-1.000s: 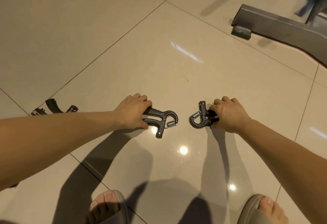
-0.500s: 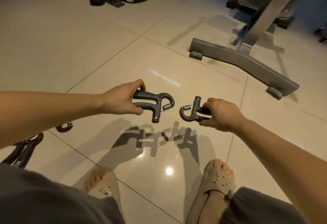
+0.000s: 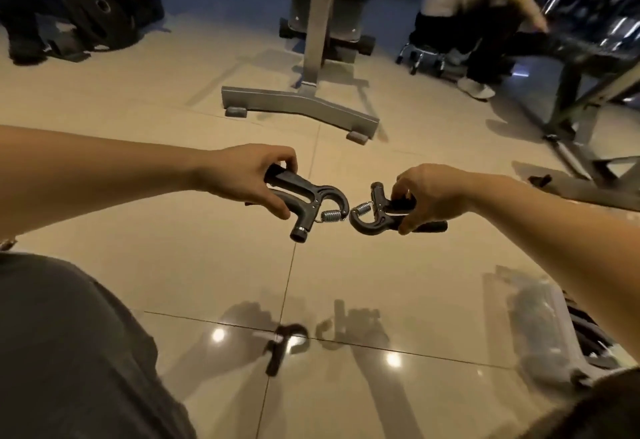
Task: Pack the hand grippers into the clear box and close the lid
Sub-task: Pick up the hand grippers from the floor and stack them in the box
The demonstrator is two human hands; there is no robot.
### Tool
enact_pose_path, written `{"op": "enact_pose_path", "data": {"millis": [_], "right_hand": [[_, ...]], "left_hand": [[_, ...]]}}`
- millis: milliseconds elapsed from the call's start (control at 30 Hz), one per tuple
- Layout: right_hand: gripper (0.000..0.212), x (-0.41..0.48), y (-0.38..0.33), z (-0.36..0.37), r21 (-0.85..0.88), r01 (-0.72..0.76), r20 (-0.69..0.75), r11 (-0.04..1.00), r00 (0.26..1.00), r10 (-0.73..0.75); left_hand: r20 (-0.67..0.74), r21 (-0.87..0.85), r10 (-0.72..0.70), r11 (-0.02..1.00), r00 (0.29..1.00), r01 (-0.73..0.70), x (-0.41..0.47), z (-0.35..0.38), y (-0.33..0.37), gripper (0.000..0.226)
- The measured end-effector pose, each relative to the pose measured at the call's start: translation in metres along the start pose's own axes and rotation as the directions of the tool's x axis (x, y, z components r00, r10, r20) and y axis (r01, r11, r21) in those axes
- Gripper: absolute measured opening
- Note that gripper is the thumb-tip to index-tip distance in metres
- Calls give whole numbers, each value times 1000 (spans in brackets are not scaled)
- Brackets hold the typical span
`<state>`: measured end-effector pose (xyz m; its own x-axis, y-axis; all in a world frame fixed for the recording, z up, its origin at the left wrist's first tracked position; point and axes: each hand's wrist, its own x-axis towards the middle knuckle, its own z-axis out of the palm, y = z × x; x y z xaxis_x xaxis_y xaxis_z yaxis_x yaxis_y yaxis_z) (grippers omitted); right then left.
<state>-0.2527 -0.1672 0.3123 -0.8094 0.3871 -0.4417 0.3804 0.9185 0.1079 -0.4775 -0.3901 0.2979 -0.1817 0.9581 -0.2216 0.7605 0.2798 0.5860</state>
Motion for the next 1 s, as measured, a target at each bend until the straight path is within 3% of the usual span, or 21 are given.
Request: {"op": "enact_pose_path", "data": {"millis": [200,400,667,1000], "right_hand": [[43,-131,120,67,110,-150,29,983,989,148],[43,-225,218,113,223,-279,6,934,958,285],[45,-251,294,141,184,-386,-14,904,918,396],[45,-213,383,213,171,-485,48,857,873,485]], "left_hand": [[65,79,96,992,993,-101,60,85,143,51],[25,88,164,982,986,-166,102,149,255,53],[-128,-114,94,987,987,-109,144,204,317,54],[-85,-140,49,988,995,-60,232,229,354,53]]}}
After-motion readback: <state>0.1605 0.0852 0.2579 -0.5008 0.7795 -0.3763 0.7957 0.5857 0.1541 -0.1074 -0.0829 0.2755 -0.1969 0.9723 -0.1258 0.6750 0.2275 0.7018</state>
